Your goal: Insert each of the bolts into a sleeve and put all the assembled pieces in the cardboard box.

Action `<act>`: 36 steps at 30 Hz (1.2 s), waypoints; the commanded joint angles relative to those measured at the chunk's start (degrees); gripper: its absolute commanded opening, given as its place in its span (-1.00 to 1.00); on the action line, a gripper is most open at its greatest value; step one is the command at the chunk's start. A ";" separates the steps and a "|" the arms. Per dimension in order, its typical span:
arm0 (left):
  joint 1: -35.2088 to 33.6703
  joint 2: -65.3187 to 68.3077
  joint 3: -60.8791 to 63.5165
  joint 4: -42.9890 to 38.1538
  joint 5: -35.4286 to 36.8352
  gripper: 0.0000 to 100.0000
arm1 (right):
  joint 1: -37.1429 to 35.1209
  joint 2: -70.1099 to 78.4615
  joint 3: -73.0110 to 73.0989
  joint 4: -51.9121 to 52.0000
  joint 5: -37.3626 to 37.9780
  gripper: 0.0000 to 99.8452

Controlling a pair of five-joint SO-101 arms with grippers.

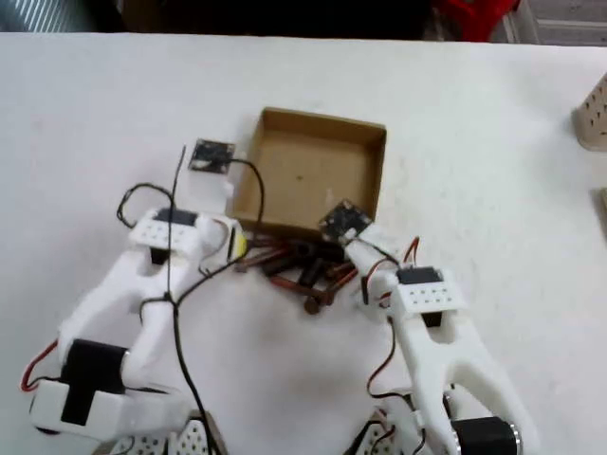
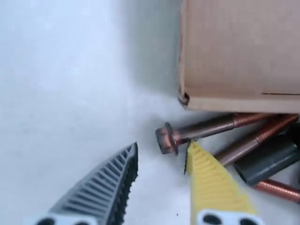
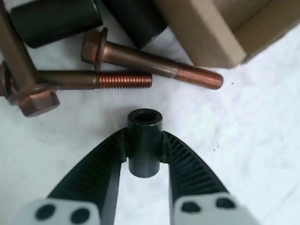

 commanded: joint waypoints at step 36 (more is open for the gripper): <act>5.85 19.65 -24.62 13.63 -19.78 -0.89 | -0.84 -0.92 -2.29 -0.66 1.85 -0.96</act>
